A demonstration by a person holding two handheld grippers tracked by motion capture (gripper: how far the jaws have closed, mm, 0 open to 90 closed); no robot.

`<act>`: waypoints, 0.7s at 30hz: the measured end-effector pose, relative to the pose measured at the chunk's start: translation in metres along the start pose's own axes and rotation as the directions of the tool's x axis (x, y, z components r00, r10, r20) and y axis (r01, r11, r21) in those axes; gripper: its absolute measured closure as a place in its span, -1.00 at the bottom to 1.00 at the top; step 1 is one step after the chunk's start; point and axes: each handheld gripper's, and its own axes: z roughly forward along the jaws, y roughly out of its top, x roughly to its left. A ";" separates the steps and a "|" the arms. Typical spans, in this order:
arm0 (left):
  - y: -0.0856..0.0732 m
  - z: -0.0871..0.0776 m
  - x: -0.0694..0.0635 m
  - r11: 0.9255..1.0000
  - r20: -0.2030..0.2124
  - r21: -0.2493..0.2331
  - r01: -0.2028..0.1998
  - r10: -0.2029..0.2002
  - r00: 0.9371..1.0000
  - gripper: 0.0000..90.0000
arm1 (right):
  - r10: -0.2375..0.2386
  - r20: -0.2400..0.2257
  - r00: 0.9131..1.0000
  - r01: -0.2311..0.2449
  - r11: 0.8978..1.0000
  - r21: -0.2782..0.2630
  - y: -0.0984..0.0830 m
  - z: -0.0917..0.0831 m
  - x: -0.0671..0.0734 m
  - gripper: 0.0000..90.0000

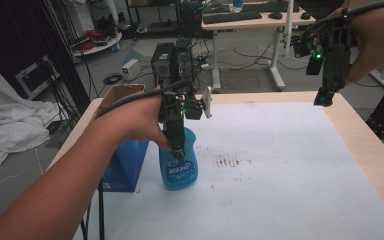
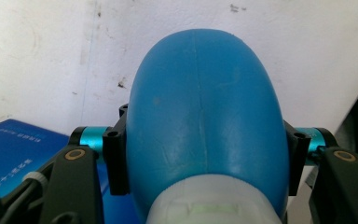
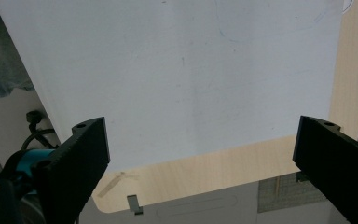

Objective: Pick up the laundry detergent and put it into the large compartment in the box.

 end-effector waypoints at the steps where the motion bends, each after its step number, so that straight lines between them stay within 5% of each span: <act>1: -0.001 -0.006 0.000 1.000 -0.003 -0.003 0.007 -0.007 1.000 -0.16 | 0.004 -0.001 1.000 -0.004 1.000 -0.001 0.000 0.000 0.000 -0.94; 21: -0.031 -0.115 0.010 0.993 0.023 -0.021 0.117 -0.117 0.993 -0.17 | -0.008 0.002 1.000 0.008 1.000 -0.006 0.002 -0.001 0.006 -0.94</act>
